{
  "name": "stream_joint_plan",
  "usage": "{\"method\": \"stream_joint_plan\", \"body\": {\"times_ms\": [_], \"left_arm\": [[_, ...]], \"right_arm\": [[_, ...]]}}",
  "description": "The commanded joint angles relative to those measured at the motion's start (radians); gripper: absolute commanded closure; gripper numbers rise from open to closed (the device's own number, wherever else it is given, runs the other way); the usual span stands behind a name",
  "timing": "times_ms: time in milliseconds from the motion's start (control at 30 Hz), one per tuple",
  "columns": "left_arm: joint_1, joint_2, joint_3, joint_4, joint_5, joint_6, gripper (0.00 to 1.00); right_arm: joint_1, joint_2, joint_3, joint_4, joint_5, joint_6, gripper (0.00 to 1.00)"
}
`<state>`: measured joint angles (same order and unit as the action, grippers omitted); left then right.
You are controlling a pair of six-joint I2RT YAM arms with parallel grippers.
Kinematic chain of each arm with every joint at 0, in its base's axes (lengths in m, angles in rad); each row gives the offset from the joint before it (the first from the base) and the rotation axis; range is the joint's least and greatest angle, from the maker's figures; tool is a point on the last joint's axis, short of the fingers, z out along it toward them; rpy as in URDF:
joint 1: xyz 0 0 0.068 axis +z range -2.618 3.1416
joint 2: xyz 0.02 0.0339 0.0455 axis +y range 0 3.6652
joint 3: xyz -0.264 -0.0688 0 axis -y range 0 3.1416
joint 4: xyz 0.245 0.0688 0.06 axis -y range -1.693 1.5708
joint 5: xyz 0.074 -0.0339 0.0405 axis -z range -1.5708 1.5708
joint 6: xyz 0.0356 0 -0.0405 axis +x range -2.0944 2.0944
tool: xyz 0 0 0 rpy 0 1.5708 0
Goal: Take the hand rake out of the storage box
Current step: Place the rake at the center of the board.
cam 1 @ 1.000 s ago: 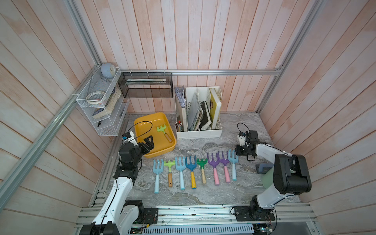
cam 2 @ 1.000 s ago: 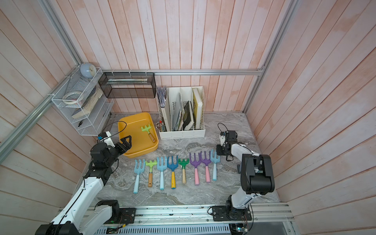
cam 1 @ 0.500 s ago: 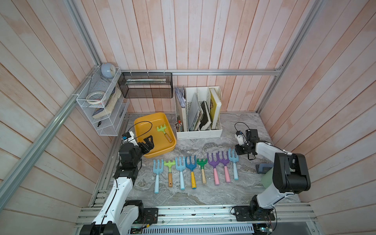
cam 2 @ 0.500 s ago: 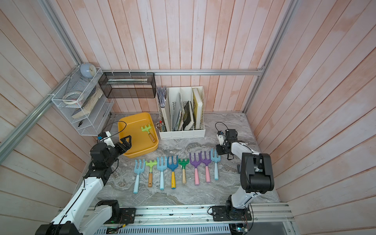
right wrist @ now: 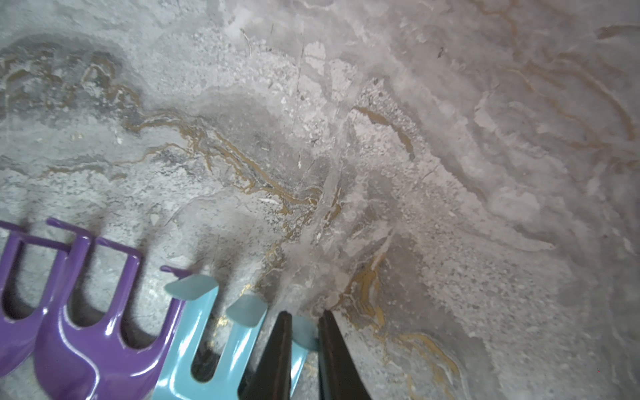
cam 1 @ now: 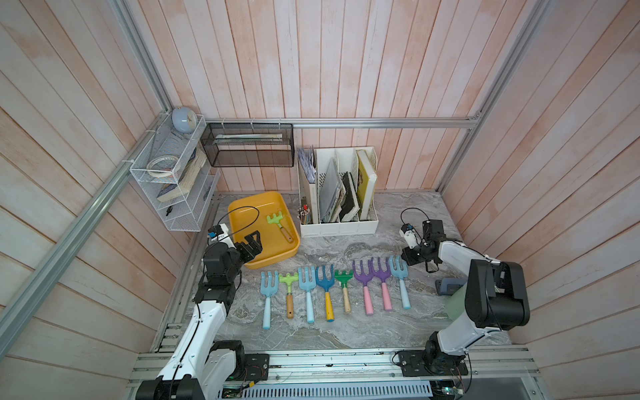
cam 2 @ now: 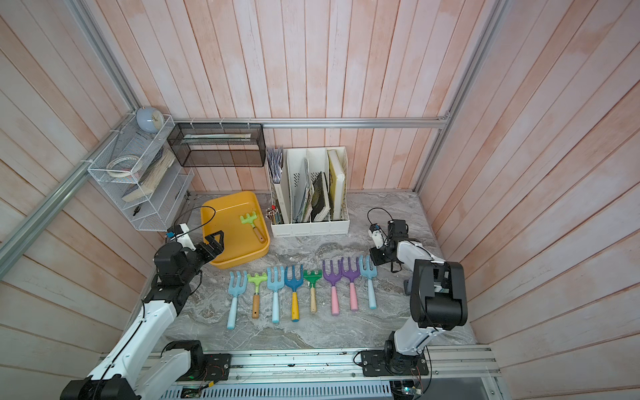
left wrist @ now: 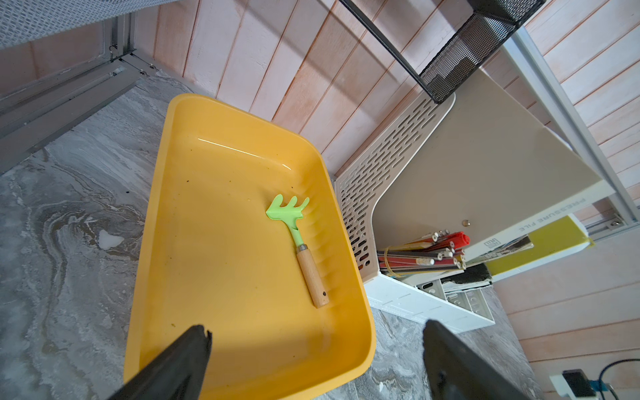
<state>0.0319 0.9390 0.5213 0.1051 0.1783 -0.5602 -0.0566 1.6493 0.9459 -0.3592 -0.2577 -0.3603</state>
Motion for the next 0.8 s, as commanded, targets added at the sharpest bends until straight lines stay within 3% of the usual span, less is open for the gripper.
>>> {"method": "stream_joint_plan", "body": {"times_ms": [0,633,767], "left_arm": [[0.005,-0.002,-0.012,0.026,0.010,0.009,0.00],[0.006,0.003,-0.014,0.028,0.011,0.008,0.00],[0.006,0.004,-0.014,0.028,0.010,0.008,0.00]], "right_arm": [[-0.014,0.009,0.031,-0.033,-0.066,-0.054,0.86],[-0.013,0.066,0.074,-0.108,0.008,-0.023,0.82],[-0.013,0.069,0.079,-0.107,-0.021,-0.001,0.75]]}}
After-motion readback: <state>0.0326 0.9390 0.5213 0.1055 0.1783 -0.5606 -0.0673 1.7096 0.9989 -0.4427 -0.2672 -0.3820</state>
